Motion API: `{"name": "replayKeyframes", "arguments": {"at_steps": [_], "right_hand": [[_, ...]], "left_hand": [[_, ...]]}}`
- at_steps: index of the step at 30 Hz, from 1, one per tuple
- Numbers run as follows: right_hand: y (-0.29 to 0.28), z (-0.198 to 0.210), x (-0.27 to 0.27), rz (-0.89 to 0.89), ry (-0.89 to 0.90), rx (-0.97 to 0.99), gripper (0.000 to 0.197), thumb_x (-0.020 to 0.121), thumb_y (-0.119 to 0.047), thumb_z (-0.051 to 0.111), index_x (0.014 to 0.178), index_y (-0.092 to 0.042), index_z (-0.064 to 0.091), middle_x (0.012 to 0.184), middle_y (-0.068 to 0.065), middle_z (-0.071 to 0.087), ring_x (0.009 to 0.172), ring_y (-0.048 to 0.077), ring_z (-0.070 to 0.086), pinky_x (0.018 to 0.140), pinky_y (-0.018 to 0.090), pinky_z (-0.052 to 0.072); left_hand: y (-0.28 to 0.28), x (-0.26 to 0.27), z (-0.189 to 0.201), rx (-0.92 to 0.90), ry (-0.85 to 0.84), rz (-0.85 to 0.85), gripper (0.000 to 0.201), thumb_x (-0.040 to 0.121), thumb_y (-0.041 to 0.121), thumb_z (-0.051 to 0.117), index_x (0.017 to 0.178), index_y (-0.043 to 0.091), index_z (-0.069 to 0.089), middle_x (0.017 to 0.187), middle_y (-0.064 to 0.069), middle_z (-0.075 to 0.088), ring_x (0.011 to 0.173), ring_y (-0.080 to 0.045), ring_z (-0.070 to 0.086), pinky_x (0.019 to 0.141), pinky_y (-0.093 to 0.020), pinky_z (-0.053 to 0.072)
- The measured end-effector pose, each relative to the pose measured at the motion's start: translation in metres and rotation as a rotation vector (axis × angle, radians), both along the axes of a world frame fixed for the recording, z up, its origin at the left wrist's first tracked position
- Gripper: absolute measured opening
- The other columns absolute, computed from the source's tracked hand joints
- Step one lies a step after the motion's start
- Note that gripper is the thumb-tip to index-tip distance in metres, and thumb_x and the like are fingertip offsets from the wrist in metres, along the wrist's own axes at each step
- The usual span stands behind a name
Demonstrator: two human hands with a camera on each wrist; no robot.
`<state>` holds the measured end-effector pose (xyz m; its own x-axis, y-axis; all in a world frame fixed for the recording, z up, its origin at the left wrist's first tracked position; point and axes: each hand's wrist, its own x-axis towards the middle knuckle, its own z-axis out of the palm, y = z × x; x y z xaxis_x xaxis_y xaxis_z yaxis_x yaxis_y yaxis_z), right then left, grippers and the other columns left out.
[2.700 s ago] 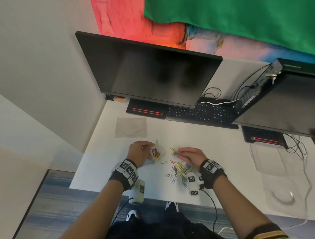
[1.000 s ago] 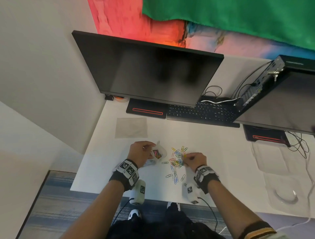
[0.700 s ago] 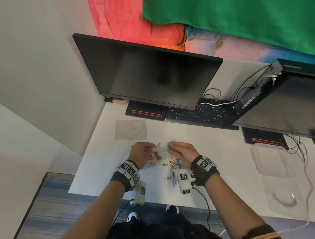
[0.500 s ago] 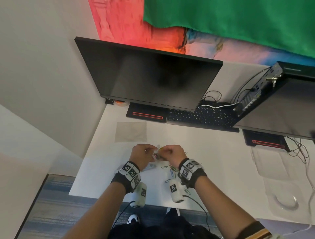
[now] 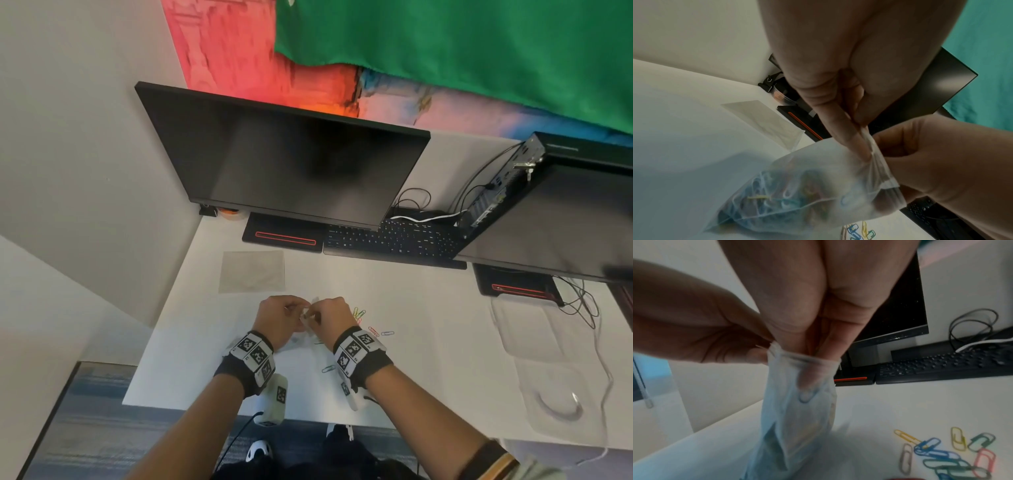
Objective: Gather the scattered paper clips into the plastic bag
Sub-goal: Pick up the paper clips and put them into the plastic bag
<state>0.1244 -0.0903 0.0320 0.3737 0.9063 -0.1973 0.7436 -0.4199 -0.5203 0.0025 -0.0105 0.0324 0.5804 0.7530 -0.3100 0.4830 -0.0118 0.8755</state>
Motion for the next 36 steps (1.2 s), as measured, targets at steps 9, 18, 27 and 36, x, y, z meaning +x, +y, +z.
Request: {"name": "replayKeyframes", "arguments": {"at_steps": [9,18,27,36], "right_hand": [[-0.008,0.001,0.005,0.130,0.044,-0.065,0.028,0.090,-0.006,0.050,0.097,-0.013,0.076,0.091,0.012,0.072,0.080,0.027,0.064,0.075,0.027,0.051],[-0.073,-0.026,0.079,-0.512,0.247,-0.038,0.041,0.090,-0.007,0.058,0.129,-0.020,0.057,0.132,0.007,0.052,0.111,0.024,0.059,0.095,0.031,0.049],[-0.073,-0.108,0.056,-0.416,0.031,-0.303,0.061,0.099,-0.041,0.029,0.150,-0.010,0.018,0.161,0.011,0.002,0.147,0.035,0.006,0.118,0.051,0.019],[-0.055,-0.102,0.017,0.180,-0.245,-0.327,0.062,0.099,-0.034,0.033,0.153,-0.015,0.011,0.162,0.008,0.000,0.146,0.037,0.007,0.117,0.049,0.022]], "left_hand": [[-0.007,0.003,0.001,-0.040,-0.021,0.008,0.021,0.092,0.001,0.059,0.089,0.012,0.076,0.087,-0.012,0.076,0.075,-0.024,0.074,0.071,-0.040,0.063],[0.003,-0.012,-0.002,-0.041,-0.005,0.043,0.033,0.093,0.005,0.059,0.079,0.031,0.073,0.090,-0.004,0.075,0.073,-0.020,0.075,0.076,-0.041,0.063],[-0.005,-0.024,0.000,-0.090,-0.013,0.107,0.023,0.094,0.002,0.055,0.092,0.014,0.075,0.087,-0.012,0.074,0.066,-0.021,0.074,0.069,-0.031,0.063],[-0.011,-0.034,0.003,-0.108,-0.009,0.123,0.022,0.095,0.003,0.056,0.090,0.016,0.074,0.092,-0.010,0.074,0.068,-0.018,0.075,0.068,-0.032,0.063]]}}
